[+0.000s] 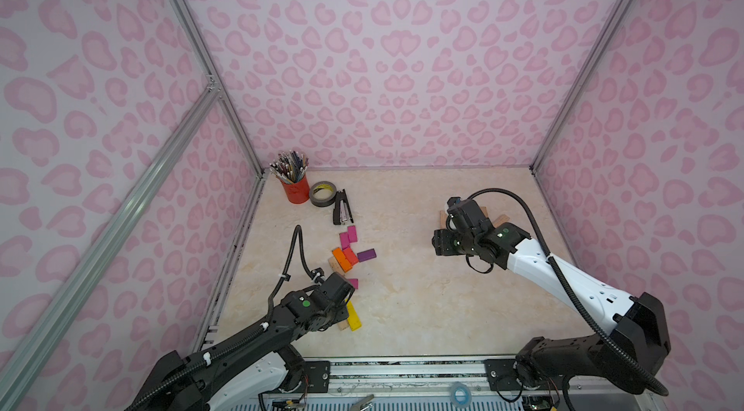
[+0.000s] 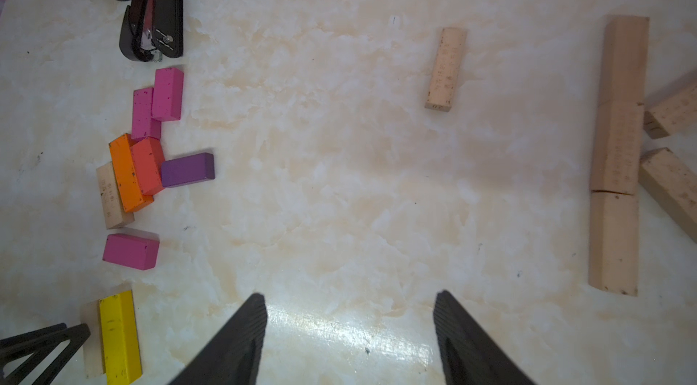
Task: Assemble the letter k with building blocks
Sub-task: Pick up the building block from the center of the board.
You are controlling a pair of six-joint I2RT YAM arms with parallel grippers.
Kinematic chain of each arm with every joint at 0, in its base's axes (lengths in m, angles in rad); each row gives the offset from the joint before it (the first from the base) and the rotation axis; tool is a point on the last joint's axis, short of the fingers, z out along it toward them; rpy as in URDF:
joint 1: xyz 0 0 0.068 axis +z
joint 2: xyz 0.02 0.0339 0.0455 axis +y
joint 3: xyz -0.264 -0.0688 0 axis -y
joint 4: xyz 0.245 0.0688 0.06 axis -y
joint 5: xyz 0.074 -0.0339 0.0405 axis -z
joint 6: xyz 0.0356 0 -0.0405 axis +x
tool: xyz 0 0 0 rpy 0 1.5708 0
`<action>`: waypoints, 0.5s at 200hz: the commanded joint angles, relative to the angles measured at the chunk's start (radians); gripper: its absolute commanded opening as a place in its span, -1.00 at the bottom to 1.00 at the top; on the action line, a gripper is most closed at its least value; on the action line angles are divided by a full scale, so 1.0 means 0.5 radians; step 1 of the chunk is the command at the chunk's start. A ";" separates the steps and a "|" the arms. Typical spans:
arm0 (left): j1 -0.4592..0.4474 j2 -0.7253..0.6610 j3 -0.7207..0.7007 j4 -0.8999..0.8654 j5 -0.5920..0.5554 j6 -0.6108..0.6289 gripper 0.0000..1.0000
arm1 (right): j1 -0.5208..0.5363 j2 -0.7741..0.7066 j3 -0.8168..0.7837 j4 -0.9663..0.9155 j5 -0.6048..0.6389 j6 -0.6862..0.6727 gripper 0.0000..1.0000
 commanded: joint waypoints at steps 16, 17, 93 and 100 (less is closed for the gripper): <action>-0.003 0.049 -0.015 0.015 -0.053 -0.005 -0.09 | 0.001 0.002 -0.013 -0.005 0.025 0.002 0.45; -0.003 0.051 -0.014 0.015 -0.053 -0.004 -0.09 | 0.002 0.003 -0.015 -0.004 0.025 0.004 0.46; -0.003 0.210 0.010 0.062 -0.087 0.036 -0.14 | 0.002 0.007 -0.016 -0.010 0.041 -0.008 0.47; -0.003 0.225 0.014 0.067 -0.081 0.045 -0.14 | 0.001 0.007 -0.018 -0.012 0.043 -0.007 0.47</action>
